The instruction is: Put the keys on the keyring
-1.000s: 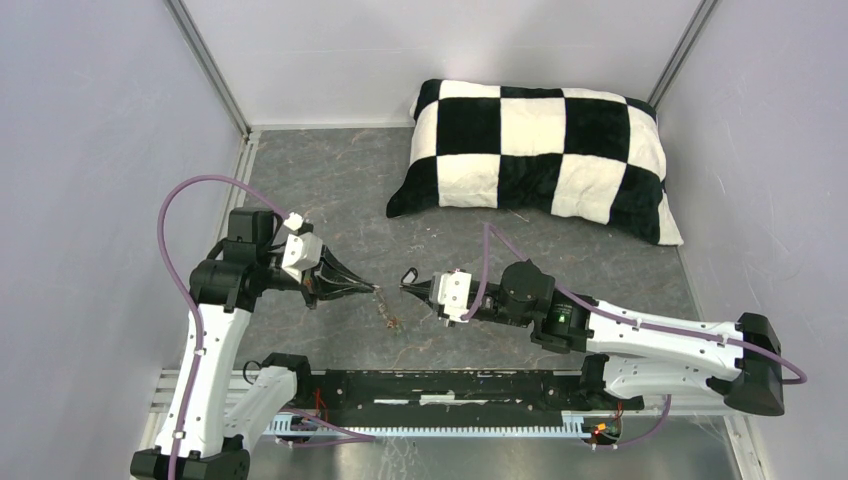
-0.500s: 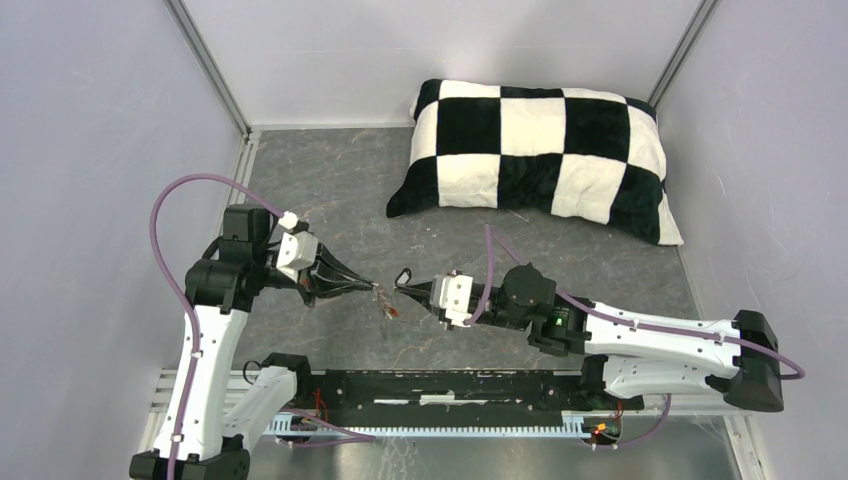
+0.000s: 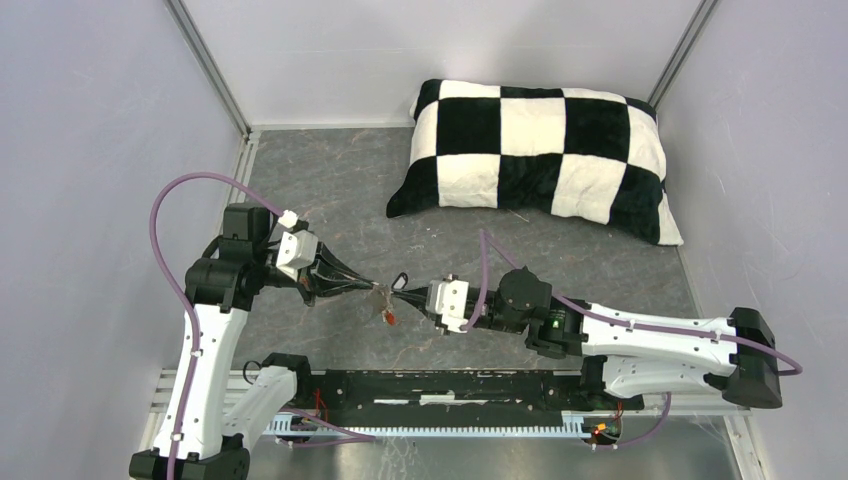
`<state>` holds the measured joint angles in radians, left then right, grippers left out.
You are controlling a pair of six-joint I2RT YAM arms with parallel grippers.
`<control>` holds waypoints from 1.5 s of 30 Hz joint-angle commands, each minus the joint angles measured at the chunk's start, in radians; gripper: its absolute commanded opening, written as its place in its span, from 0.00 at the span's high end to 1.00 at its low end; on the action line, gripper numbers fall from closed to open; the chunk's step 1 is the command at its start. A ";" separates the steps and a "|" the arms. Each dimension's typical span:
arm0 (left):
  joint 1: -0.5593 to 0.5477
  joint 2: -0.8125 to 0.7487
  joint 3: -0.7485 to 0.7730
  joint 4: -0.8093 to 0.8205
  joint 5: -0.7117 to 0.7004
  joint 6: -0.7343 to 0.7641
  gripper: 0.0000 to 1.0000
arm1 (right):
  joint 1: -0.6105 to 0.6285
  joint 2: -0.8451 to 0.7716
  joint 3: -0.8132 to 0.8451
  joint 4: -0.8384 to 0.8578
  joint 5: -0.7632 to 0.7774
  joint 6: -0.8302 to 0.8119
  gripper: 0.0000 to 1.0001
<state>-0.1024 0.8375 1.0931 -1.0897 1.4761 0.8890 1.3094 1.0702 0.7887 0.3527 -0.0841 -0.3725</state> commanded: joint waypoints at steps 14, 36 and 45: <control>-0.002 -0.009 0.040 0.021 0.047 -0.039 0.98 | 0.019 0.021 0.046 0.090 0.020 -0.023 0.99; -0.002 -0.025 0.040 0.022 0.044 -0.045 0.98 | 0.019 0.039 0.053 0.126 0.043 -0.026 0.99; -0.002 -0.027 0.039 0.022 0.038 -0.041 0.98 | 0.019 0.040 0.053 0.137 0.039 -0.026 0.99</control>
<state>-0.1024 0.8215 1.0969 -1.0893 1.4757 0.8669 1.3224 1.1084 0.7971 0.4324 -0.0513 -0.3908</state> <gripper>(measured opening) 0.022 0.011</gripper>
